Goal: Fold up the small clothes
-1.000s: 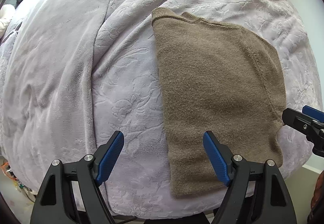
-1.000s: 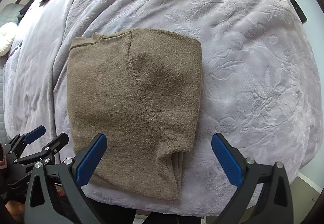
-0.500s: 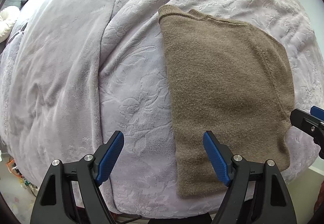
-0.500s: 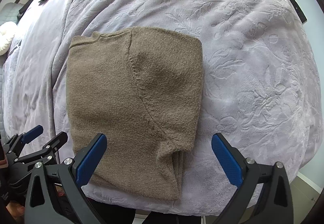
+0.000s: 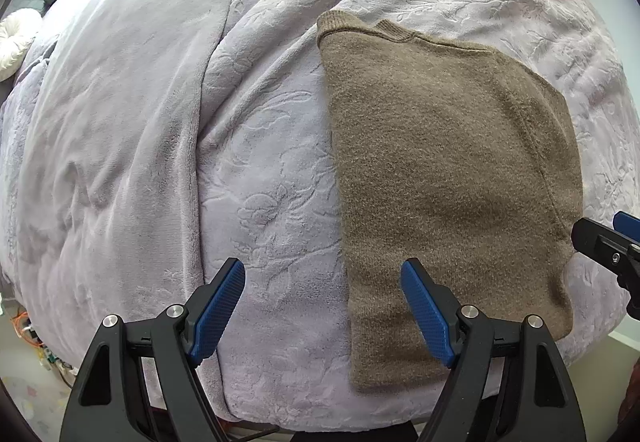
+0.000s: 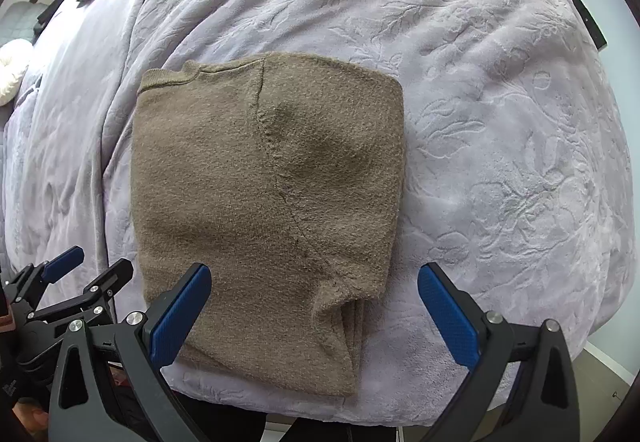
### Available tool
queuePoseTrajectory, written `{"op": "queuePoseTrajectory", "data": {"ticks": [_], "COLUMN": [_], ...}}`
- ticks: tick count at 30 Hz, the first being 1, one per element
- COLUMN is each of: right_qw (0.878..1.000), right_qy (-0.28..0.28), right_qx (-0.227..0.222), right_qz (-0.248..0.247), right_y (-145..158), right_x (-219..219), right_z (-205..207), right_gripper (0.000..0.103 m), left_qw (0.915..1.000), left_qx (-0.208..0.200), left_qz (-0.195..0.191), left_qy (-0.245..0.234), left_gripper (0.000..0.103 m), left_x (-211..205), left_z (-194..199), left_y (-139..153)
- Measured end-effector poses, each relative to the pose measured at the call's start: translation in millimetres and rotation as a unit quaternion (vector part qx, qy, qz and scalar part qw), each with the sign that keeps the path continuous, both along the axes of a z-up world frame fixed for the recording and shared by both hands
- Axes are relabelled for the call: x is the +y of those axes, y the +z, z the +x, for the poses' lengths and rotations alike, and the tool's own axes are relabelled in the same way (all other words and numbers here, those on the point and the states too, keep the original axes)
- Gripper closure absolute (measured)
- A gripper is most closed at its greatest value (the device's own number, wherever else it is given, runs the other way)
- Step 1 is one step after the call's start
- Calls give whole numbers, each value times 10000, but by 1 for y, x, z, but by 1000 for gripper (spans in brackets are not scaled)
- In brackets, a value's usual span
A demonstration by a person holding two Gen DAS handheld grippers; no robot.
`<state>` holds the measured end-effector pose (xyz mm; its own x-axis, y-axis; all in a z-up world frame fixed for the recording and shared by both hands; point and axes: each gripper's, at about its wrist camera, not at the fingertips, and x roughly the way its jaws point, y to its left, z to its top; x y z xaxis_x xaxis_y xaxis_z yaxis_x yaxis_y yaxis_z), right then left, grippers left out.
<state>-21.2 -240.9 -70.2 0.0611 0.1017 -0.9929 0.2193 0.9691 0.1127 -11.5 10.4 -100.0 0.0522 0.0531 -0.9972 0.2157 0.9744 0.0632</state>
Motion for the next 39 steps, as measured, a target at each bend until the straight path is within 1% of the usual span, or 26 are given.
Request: {"op": "queuePoseTrajectory", "data": {"ticks": [16, 30, 39], "right_qw": [10000, 9992, 9990], "right_qy": [20, 154, 195], "right_qx": [-17, -128, -146], "right_qz": [-42, -337, -387], "right_y": [2, 7, 8], "right_x": [0, 5, 10], "right_z": [2, 6, 5], "right_gripper": [0, 0, 0], "left_qw": [10000, 10000, 10000], "left_qx": [-12, -12, -10], "left_qz": [-49, -33, -37], "left_qy": [2, 18, 4], "left_gripper": [22, 22, 22], "left_x": [-3, -2, -2], "left_z": [-1, -2, -2], "left_y": [3, 3, 3]}}
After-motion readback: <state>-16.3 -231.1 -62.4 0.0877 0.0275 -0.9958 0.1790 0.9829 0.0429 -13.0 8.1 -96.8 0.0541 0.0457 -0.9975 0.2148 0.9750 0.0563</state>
